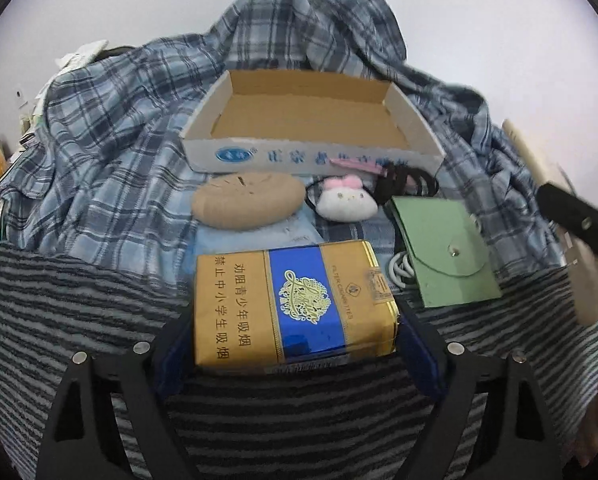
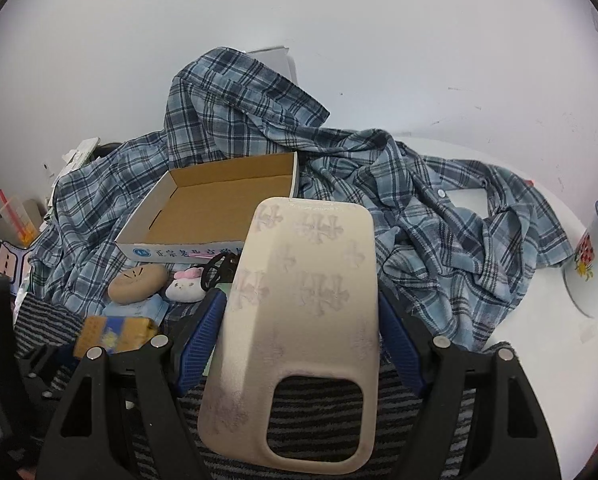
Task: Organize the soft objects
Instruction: 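Lower the phone case and cigarette pack into the box and open both tools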
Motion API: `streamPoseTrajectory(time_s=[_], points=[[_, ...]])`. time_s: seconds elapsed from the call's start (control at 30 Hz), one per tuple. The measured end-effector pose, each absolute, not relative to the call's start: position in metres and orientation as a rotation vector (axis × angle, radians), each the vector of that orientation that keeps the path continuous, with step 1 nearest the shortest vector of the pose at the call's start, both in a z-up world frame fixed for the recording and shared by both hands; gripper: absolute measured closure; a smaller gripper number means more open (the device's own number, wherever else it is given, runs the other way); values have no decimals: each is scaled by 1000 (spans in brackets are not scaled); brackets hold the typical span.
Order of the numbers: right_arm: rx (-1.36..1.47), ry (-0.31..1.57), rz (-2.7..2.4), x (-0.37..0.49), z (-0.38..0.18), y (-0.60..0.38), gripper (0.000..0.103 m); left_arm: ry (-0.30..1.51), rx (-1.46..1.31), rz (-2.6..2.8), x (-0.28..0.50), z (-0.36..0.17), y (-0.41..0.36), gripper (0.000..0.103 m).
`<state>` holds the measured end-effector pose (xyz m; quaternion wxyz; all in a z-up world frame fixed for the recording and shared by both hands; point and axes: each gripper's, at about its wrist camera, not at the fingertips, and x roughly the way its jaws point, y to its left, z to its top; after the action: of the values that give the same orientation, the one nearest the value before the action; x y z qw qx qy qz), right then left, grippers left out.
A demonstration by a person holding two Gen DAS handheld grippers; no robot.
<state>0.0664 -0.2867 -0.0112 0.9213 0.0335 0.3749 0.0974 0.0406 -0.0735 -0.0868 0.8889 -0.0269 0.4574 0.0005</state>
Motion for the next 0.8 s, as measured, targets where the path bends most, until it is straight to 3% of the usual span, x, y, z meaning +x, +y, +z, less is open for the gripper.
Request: streamPoseTrajectory(time_s=[0.43, 0.8], points=[[22, 580, 240, 50, 64, -266, 28, 621, -19, -30, -1, 12, -32, 14], [34, 503, 214, 110, 122, -242, 28, 402, -9, -105, 52, 73, -9, 14]])
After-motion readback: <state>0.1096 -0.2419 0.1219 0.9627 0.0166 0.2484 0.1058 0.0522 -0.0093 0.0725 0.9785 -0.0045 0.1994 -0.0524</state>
